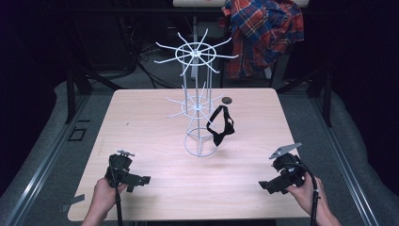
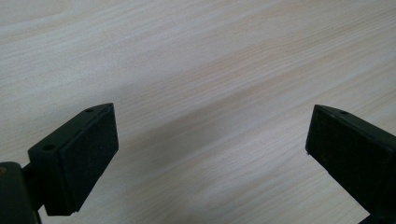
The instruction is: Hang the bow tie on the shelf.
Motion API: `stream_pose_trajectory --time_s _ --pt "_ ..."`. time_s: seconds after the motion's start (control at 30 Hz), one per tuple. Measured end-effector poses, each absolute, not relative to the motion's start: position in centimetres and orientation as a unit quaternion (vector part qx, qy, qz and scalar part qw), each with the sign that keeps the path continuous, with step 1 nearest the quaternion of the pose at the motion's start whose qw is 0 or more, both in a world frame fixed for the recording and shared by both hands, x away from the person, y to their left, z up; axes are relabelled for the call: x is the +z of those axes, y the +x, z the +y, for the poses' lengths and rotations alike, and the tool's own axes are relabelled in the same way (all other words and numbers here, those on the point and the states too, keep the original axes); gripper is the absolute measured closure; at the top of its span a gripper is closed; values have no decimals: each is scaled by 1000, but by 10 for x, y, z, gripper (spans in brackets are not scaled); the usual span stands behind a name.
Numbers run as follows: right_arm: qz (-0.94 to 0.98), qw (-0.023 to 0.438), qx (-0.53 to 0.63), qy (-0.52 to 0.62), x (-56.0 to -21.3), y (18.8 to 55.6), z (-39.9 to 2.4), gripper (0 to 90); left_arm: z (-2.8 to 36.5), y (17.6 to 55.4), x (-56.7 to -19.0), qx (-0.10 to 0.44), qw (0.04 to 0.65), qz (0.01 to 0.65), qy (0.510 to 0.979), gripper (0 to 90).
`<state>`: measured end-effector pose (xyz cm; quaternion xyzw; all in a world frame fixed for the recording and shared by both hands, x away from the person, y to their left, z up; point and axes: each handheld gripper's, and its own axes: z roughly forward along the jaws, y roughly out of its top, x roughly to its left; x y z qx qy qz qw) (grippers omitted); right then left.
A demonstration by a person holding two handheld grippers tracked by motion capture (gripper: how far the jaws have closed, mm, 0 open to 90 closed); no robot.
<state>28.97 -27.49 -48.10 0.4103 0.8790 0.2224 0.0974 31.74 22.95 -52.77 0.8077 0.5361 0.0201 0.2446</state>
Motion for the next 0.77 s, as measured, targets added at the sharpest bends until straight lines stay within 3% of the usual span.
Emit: stream_pose_trajectory --time_s 0.33,0.77 --pt "868 117 205 437 -500 286 -295 0 229 317 -527 20 245 532 810 28" --pt "867 109 187 448 -506 294 -300 0 228 315 -525 19 248 528 812 27"
